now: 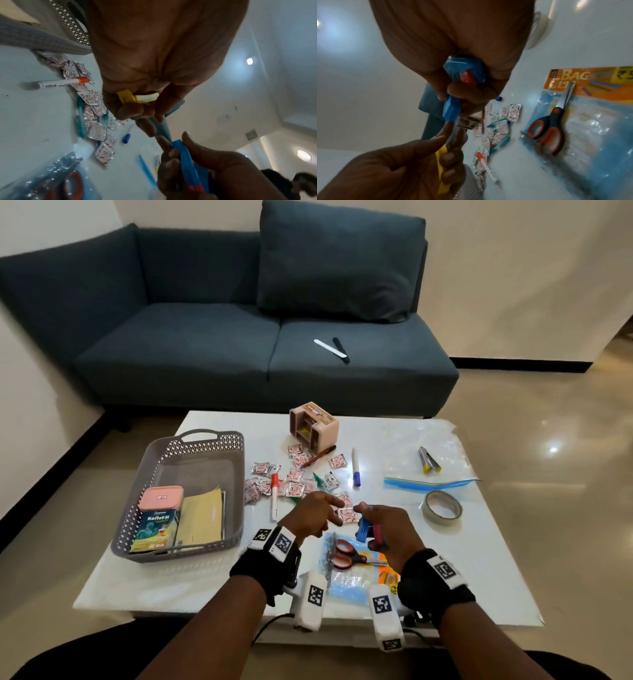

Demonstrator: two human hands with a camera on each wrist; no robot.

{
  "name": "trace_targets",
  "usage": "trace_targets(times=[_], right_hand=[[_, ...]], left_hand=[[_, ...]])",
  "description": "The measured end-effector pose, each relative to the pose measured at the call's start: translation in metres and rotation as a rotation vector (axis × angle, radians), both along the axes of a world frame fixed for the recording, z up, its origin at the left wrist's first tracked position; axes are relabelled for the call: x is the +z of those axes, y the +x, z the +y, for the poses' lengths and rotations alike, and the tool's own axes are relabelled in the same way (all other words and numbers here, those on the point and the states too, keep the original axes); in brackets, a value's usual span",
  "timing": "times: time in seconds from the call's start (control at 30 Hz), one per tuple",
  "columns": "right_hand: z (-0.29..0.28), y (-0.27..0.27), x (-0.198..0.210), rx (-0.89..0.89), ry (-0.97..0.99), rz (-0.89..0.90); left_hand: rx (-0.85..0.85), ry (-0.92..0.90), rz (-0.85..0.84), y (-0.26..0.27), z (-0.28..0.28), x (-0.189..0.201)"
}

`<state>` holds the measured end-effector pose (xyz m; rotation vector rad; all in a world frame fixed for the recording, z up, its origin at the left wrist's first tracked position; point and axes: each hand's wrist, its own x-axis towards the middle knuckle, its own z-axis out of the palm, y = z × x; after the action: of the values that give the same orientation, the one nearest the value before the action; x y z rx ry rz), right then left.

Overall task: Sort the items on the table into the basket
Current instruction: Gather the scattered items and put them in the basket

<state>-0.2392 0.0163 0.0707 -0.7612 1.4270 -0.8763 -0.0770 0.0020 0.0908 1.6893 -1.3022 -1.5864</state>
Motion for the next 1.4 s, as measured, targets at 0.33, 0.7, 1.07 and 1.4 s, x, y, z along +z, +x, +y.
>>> trace_targets(times=[0.33, 0.7, 1.07, 1.4], right_hand=[[-0.046, -0.009, -0.099, 0.108, 0.236, 0.417], [-0.069, -0.027, -0.130, -0.015, 0.315, 0.370], [-0.051, -0.010, -0.080, 0.689, 0.079, 1.071], [-0.034, -0.004, -0.103, 0.838, -0.098, 1.284]], left_hand=[[-0.286, -0.009, -0.780, -0.014, 0.005, -0.102], [-0.301, 0.115, -0.722, 0.009, -0.033, -0.118], [-0.182, 0.175, -0.538, 0.023, -0.031, -0.119], [-0.180, 0.170, -0.552, 0.028, -0.030, -0.109]])
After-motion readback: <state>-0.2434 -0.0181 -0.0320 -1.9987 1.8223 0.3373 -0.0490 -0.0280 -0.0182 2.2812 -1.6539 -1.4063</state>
